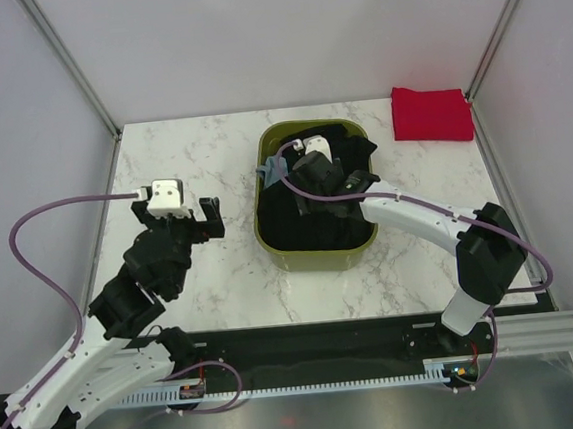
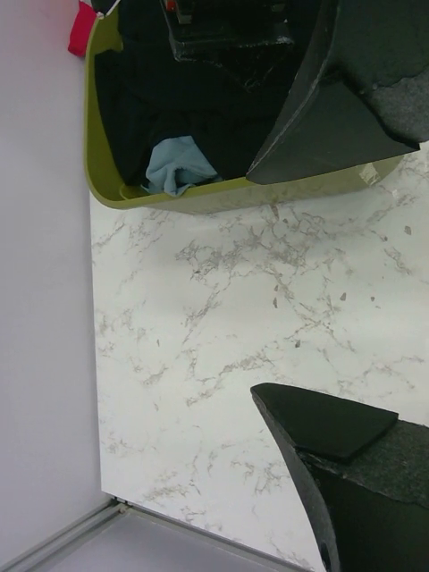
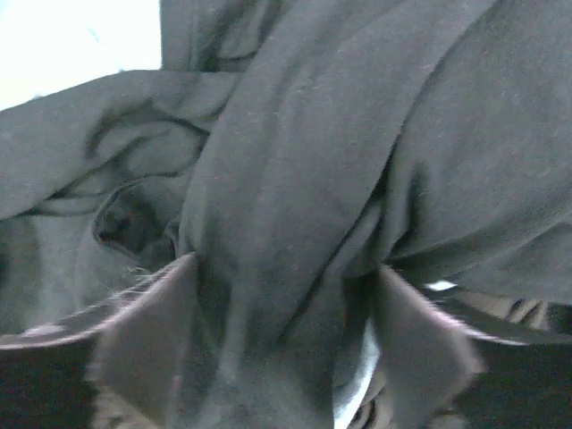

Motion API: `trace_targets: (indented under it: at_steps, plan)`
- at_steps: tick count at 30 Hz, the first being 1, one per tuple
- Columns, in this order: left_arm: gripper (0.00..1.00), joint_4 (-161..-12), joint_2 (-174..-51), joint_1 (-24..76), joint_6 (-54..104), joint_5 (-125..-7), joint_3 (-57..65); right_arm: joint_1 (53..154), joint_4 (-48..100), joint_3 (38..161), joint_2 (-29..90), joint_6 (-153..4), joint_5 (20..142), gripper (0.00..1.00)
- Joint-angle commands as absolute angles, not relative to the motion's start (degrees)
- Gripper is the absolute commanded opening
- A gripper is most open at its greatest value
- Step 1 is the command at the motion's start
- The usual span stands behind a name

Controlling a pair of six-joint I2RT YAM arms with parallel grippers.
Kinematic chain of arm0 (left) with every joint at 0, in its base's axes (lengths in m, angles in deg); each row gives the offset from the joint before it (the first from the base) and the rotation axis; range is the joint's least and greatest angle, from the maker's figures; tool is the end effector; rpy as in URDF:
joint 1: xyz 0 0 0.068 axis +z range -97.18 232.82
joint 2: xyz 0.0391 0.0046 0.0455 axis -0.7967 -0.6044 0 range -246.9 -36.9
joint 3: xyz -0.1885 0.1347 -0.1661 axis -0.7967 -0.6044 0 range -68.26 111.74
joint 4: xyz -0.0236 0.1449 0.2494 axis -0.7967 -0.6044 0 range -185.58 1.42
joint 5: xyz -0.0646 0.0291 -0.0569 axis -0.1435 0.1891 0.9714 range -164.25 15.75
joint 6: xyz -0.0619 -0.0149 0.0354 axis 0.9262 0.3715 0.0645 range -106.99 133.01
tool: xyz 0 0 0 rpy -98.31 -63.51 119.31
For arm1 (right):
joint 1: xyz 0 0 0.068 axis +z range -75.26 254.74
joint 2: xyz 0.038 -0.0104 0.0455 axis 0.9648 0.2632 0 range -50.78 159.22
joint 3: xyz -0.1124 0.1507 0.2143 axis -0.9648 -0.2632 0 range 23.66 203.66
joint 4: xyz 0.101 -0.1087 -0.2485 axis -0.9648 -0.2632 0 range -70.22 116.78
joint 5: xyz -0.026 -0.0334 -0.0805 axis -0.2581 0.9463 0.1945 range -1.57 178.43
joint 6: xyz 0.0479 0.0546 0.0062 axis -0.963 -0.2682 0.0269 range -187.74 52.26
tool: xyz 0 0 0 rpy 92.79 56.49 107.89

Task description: Fold and stack the t-shirts

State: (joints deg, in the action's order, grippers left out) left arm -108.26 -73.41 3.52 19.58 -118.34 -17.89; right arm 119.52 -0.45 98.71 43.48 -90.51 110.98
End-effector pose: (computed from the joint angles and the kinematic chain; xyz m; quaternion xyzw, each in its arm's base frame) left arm 0.1408 -0.0989 0.3902 0.0163 0.7323 -0.0449 0.6794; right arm 0.3068 0.2718 0.2615 -0.1026 0.9078 0.0514 0.4034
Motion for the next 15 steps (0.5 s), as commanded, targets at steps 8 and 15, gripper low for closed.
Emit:
trace_targets:
  at_steps: [8, 15]
  plan:
    - [0.96, -108.3, -74.5, 8.4, 19.1, -112.7, -18.0, 119.7, -2.2, 106.8, 43.9, -90.9, 113.4, 0.35]
    - [0.94, -108.9, -75.9, 9.4, 19.4, -111.2, -17.6, 119.7, -7.5, 114.6, 39.6, -88.7, 113.0, 0.0]
